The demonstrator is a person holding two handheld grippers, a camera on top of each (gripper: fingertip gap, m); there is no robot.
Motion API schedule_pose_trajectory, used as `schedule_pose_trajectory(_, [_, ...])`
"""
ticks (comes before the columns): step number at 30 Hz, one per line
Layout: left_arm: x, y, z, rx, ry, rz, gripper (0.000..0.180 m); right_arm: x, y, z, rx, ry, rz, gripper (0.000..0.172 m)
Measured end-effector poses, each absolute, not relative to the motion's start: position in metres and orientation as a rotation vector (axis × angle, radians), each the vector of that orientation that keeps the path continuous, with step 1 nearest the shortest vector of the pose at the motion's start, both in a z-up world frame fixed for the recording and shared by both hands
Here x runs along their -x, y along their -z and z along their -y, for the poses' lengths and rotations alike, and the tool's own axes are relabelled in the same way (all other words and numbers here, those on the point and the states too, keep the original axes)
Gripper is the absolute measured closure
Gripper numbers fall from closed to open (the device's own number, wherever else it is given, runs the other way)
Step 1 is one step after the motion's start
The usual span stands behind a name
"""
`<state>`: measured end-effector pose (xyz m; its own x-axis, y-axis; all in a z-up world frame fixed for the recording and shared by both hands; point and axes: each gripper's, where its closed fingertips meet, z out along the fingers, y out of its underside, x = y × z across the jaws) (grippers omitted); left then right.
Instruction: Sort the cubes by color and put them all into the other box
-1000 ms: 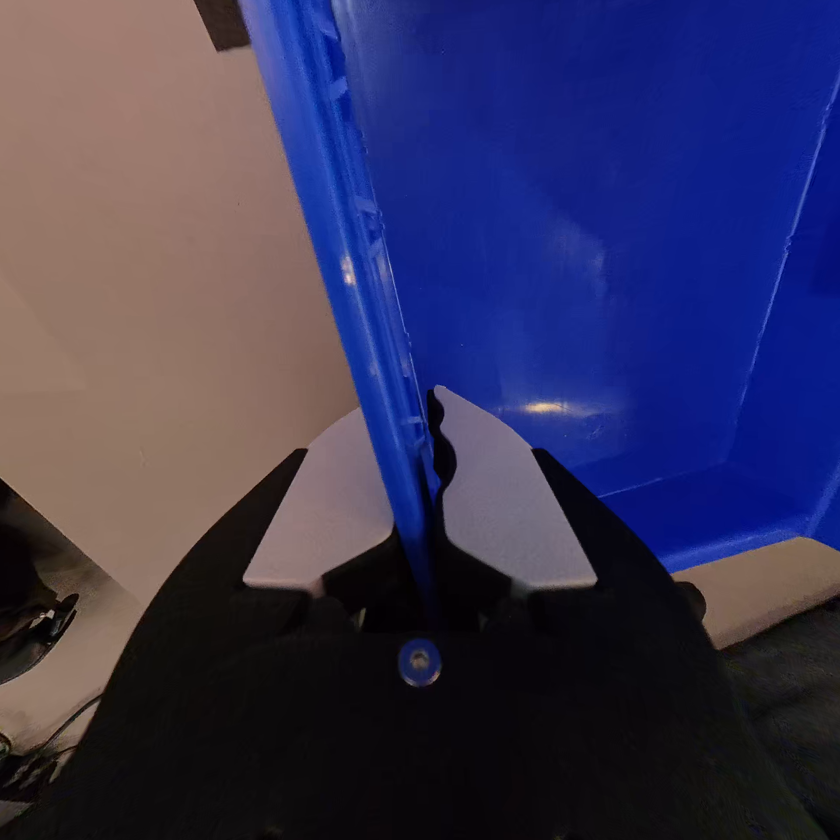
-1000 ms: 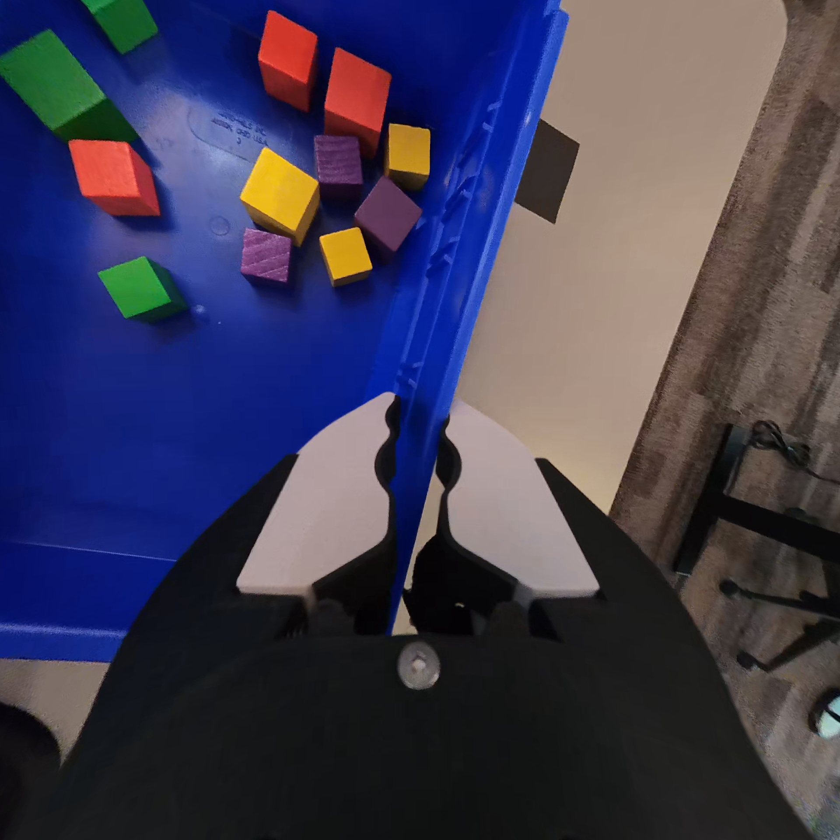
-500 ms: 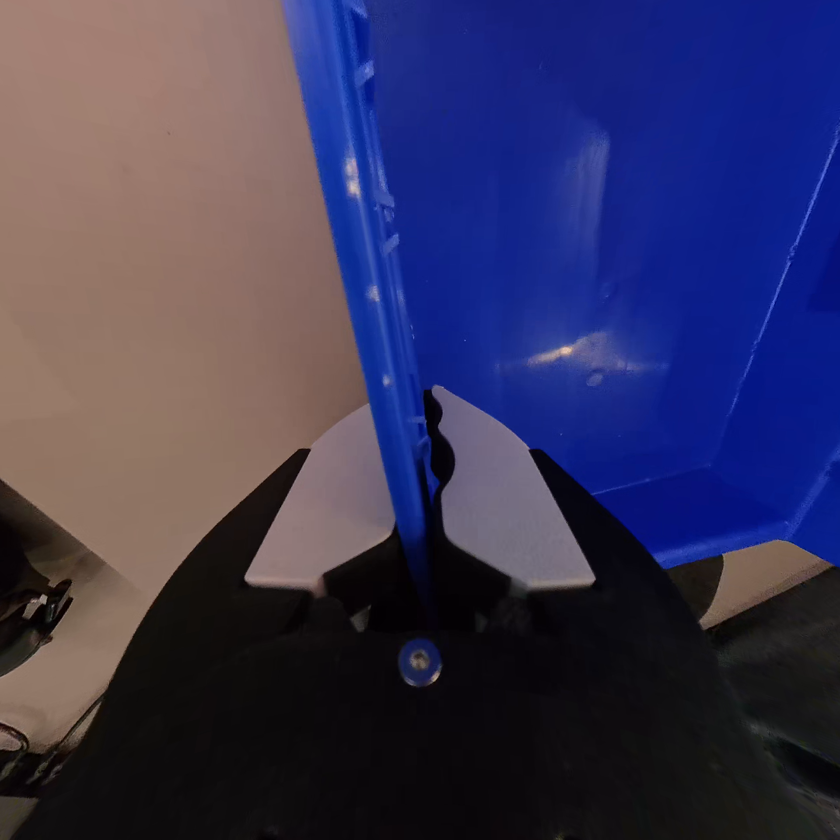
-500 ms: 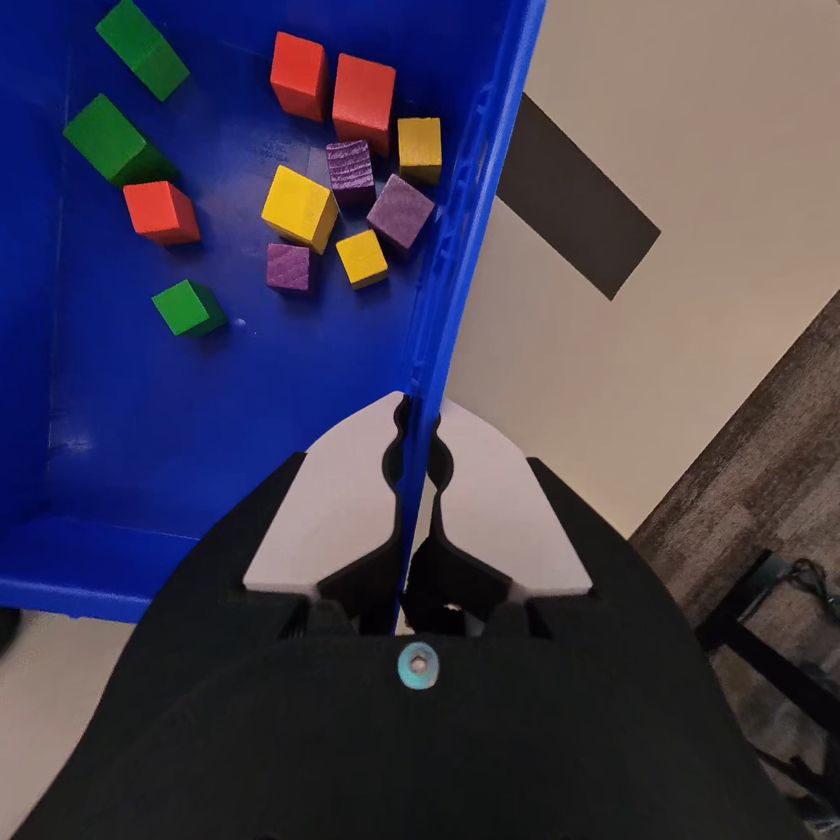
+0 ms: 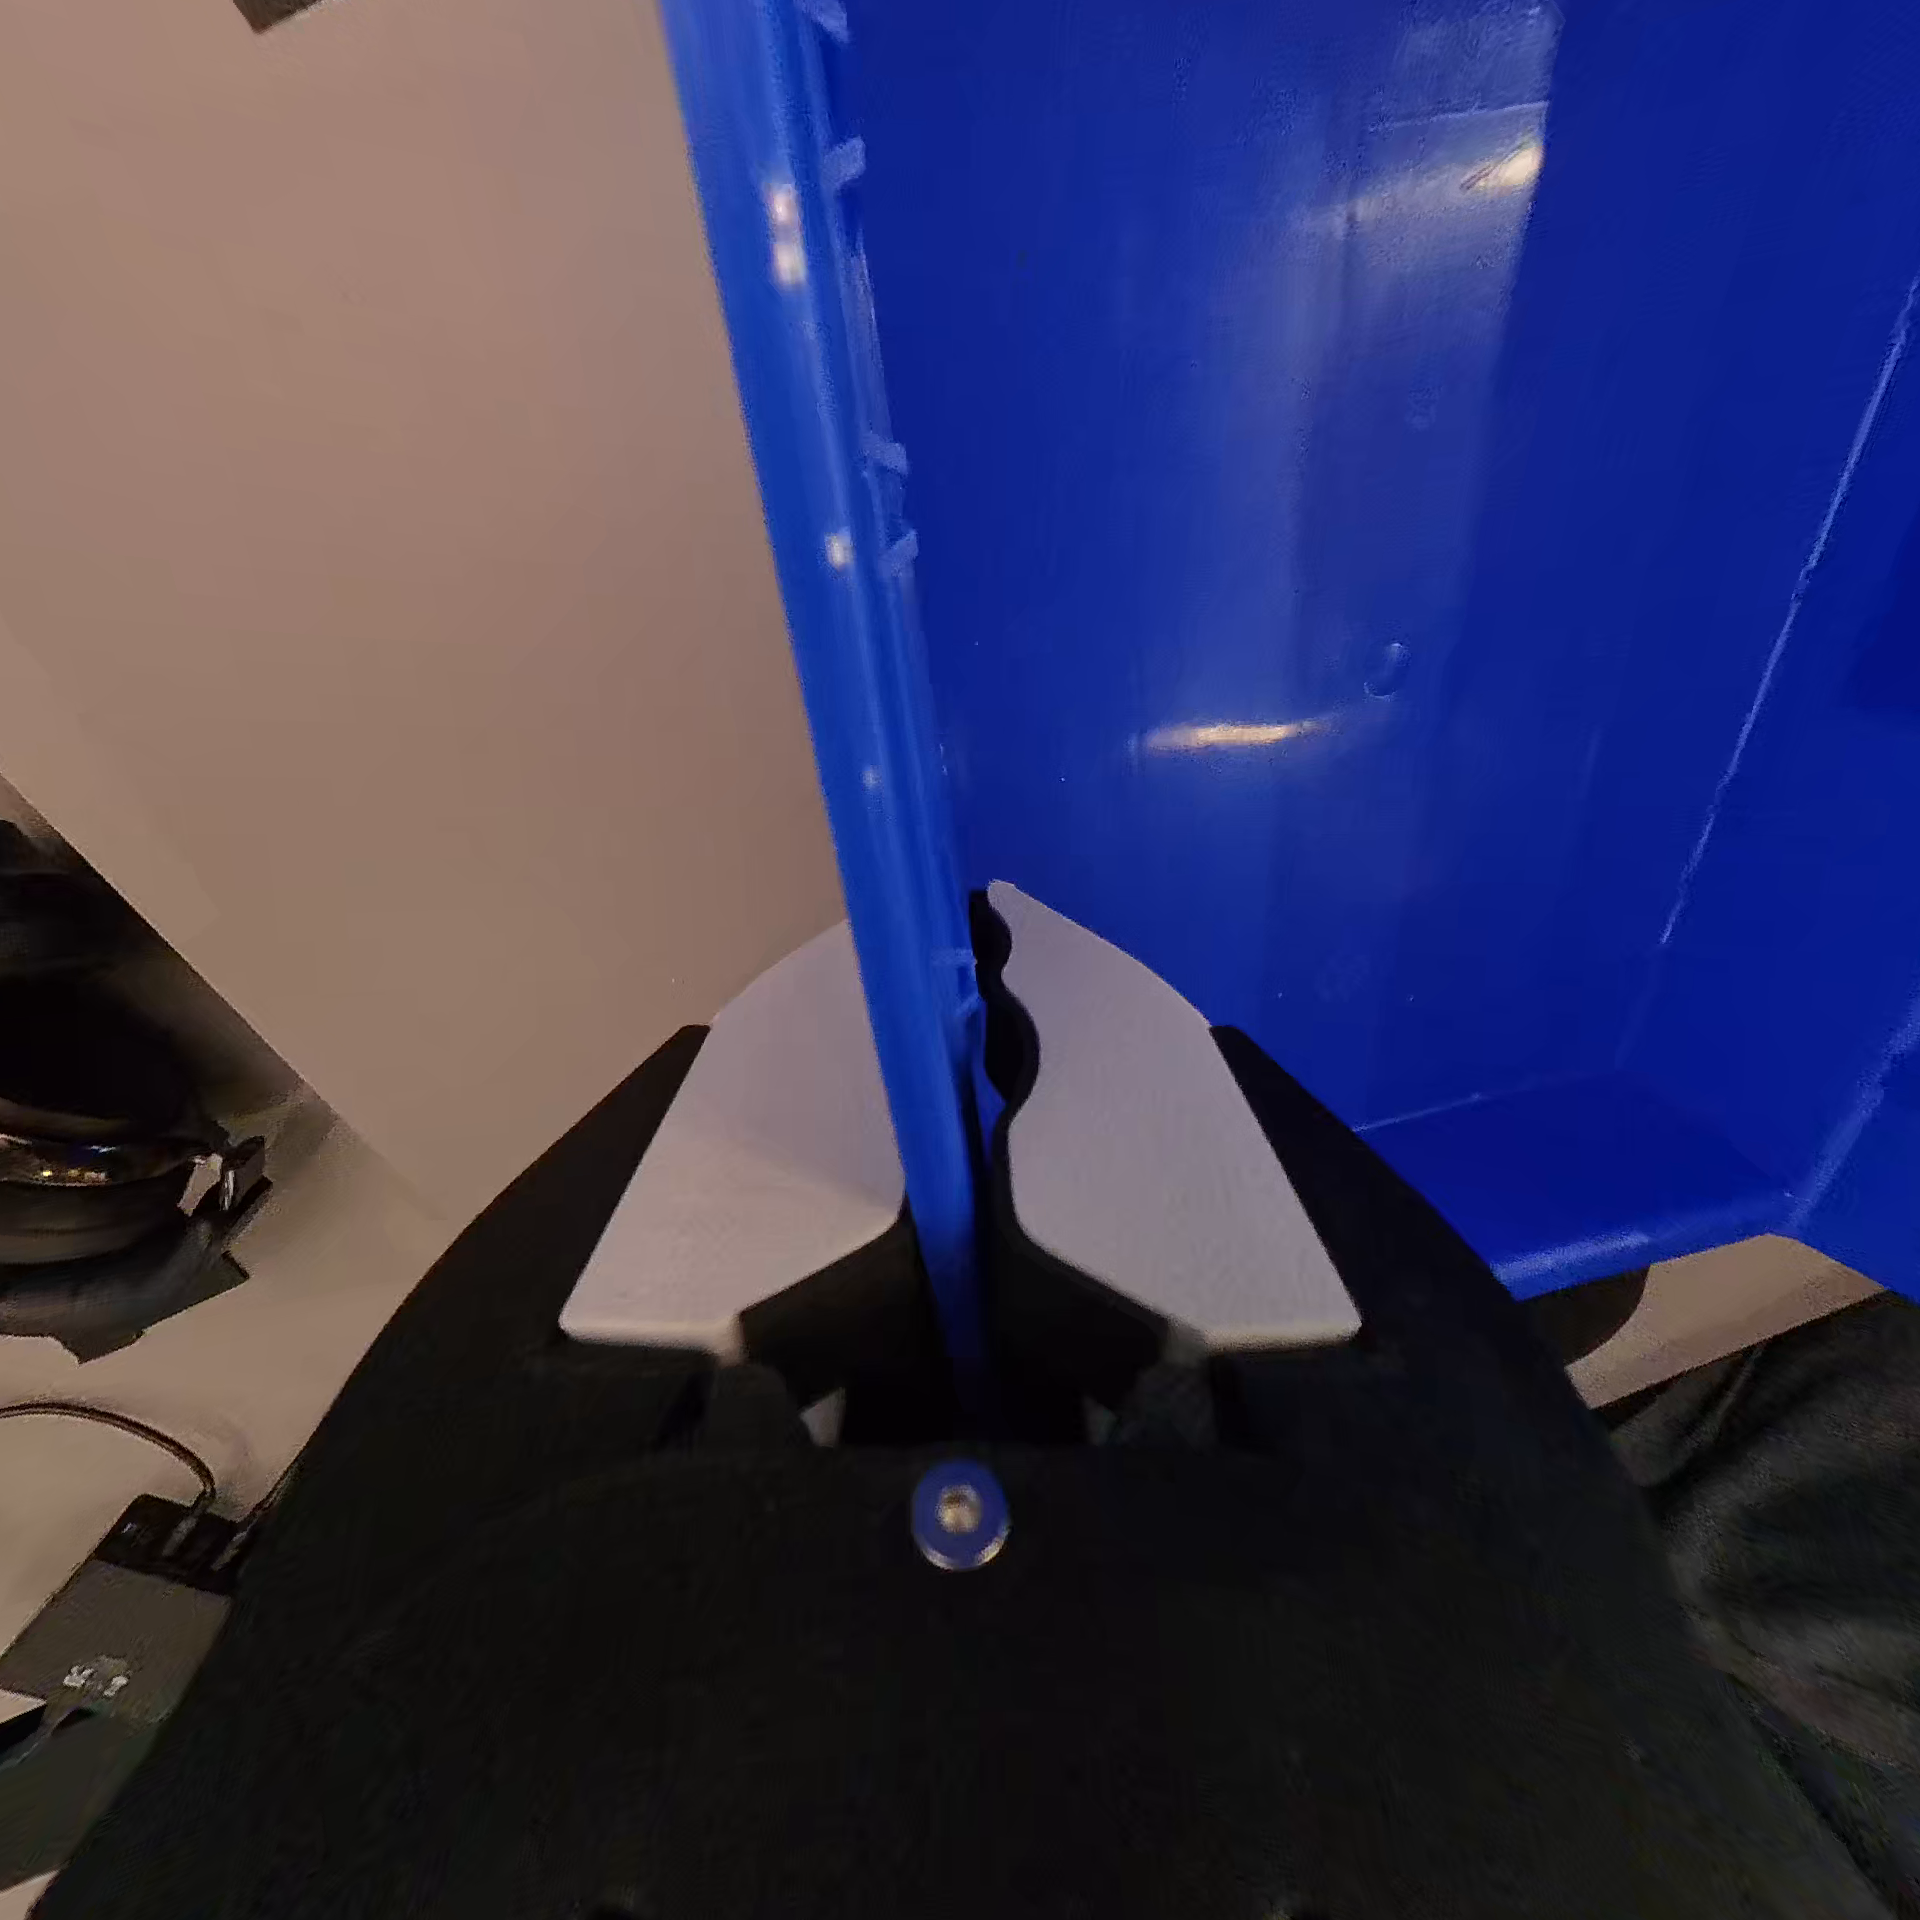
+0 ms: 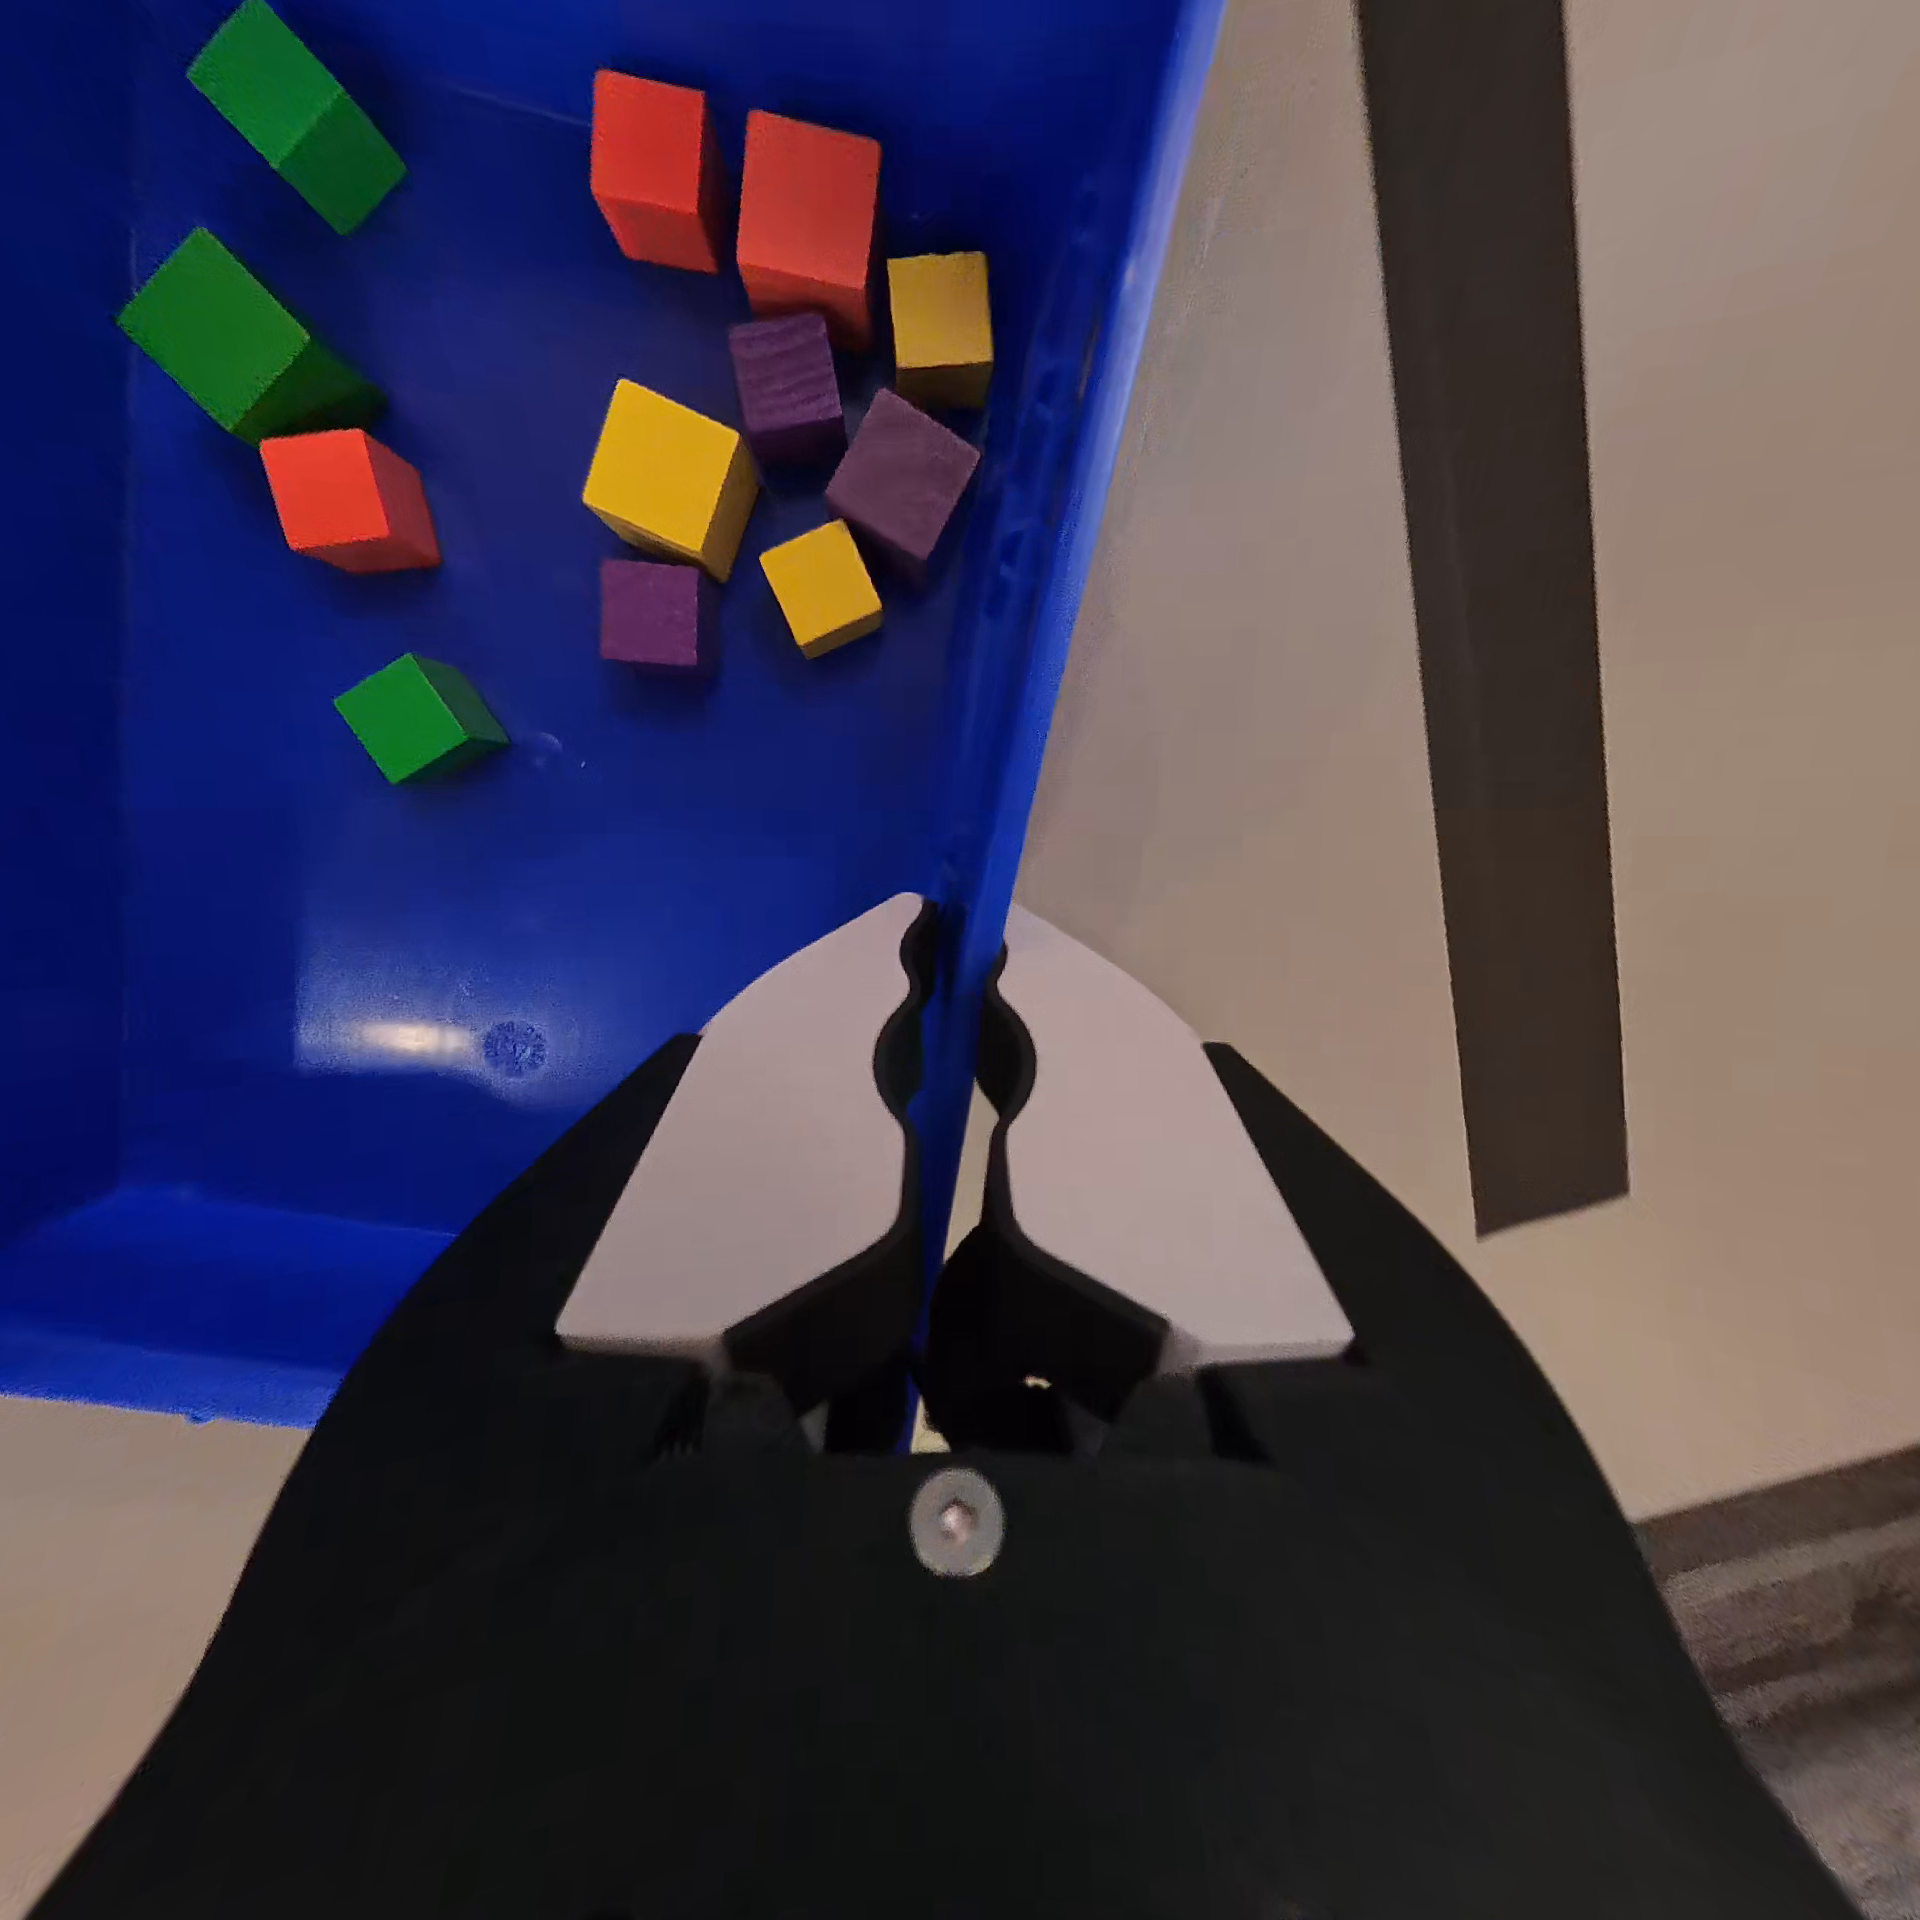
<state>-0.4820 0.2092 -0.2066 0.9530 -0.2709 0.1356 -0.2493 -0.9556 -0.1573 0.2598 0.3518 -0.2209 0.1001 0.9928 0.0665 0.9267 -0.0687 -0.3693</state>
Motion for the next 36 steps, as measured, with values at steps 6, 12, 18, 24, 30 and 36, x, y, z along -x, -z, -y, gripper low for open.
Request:
schedule_pose_trajectory(6, [0.482,0.193,-0.194,2.966,0.161,-0.4,0.176,-0.216,0.221,-0.324,1.9,-0.334,2.101,0.166])
schedule_pose_trajectory(12, [0.493,0.203,-0.179,2.975,0.173,-0.345,0.176,-0.177,0.218,-0.308,1.769,-0.337,2.21,0.166])
schedule_pose_trajectory(18, [0.507,0.206,-0.16,2.999,0.063,-0.314,0.176,-0.133,0.222,-0.297,1.734,-0.351,2.28,0.165])
schedule_pose_trajectory(24, [0.516,0.202,-0.148,2.972,0.063,-0.289,0.176,-0.085,0.222,-0.284,1.699,-0.385,2.298,0.165])
schedule_pose_trajectory(30, [0.52,0.197,-0.137,2.922,0.089,-0.267,0.176,-0.036,0.222,-0.269,1.726,-0.395,2.242,0.165])
schedule_pose_trajectory(36, [0.516,0.174,-0.134,2.849,0.09,-0.279,0.176,0.011,0.222,-0.255,1.779,-0.38,2.171,0.164])
